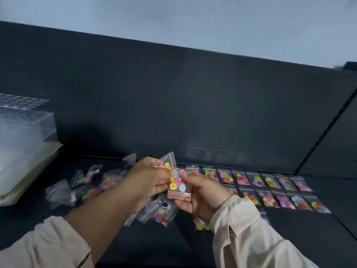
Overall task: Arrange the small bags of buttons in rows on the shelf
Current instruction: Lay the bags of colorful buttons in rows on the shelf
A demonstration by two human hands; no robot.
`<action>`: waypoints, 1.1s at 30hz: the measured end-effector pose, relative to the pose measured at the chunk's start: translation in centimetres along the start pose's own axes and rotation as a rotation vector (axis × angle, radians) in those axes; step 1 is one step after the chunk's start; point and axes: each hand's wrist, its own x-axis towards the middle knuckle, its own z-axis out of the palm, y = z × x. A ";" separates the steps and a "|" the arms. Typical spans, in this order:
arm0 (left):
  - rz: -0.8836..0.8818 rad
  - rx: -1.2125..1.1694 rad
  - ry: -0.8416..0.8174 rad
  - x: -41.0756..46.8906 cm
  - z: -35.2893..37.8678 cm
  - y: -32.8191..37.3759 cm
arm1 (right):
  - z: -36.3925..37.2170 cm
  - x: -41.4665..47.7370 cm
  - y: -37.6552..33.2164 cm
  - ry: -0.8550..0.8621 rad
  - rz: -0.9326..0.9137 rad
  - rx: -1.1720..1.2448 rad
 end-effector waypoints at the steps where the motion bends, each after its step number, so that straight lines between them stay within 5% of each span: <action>1: 0.007 0.028 -0.011 0.2 1.3 -0.4 | -1.0 -0.6 -0.1 0.028 -0.042 -0.041; 10: 0.096 0.403 -0.102 0.6 13.2 -3.4 | -13.1 -6.2 -2.4 0.227 -0.212 -0.236; 14: -0.047 0.230 -0.107 1.3 17.7 -5.3 | -18.6 -8.4 -3.5 0.310 -0.260 -0.344; 20: -0.225 0.017 0.037 1.8 21.8 -6.9 | -27.1 -9.4 -1.6 0.577 -0.492 -1.113; 23: -0.243 -0.044 0.085 1.9 23.1 -7.7 | -30.4 -9.8 0.6 0.420 -0.540 -1.431; 27: -0.234 0.017 0.124 1.9 24.2 -9.1 | -32.3 -10.6 1.4 0.186 -0.532 -1.570; 33: -0.187 0.052 0.166 1.5 25.2 -10.0 | -32.4 -9.5 1.8 0.259 -0.689 -1.559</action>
